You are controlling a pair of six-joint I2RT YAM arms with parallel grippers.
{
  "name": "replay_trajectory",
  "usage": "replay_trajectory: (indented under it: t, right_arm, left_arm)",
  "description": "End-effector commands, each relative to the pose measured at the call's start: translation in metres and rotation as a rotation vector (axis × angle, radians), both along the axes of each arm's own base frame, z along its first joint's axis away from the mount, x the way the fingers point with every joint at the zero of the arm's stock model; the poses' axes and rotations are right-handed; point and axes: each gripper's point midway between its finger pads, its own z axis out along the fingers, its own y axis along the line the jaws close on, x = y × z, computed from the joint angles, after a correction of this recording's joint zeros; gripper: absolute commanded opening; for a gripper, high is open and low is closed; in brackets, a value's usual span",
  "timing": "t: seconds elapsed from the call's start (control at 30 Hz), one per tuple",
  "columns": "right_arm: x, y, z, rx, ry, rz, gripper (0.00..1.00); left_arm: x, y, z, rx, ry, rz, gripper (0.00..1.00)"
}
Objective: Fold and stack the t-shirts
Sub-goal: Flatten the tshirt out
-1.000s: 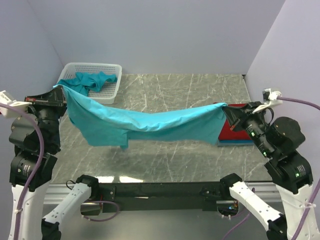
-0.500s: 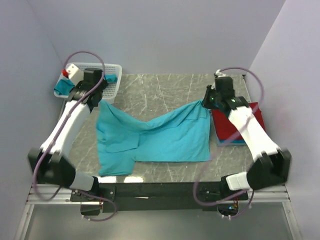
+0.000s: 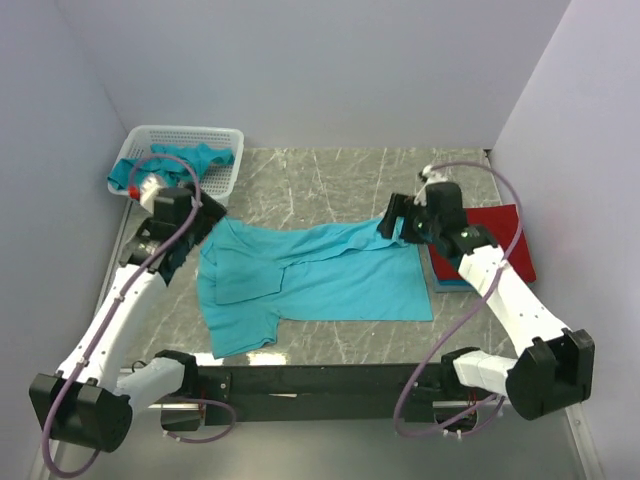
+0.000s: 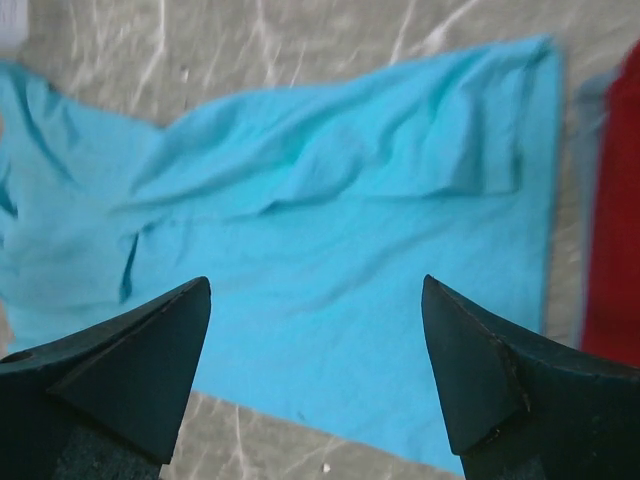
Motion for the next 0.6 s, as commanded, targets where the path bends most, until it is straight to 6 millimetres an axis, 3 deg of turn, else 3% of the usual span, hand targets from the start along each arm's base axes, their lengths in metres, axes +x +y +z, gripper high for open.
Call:
replay_trajectory:
  t: [0.0, 0.13, 0.27, 0.3, 0.57]
  right_arm:
    - [-0.03, 0.027, -0.035, 0.032, 0.078, 0.086, 0.92]
    - [-0.061, 0.048, -0.073, 0.012, 0.178, 0.132, 0.93]
    - [-0.079, 0.065, -0.103, 0.03, 0.259, 0.167, 0.93]
    - [-0.082, 0.068, -0.112, 0.026, 0.281, 0.171, 0.93]
    - [-0.077, 0.078, -0.148, -0.007, 0.378, 0.168, 0.93]
  left_arm:
    - [-0.023, -0.04, -0.049, -0.065, 0.115, -0.148, 1.0]
    - [-0.062, -0.07, -0.102, -0.065, 0.254, -0.258, 1.0]
    - [-0.082, -0.083, -0.142, -0.113, 0.341, -0.3, 1.0]
    - [-0.085, -0.083, -0.154, -0.113, 0.368, -0.3, 0.99]
    - [-0.077, -0.072, -0.189, -0.034, 0.439, -0.252, 1.0]
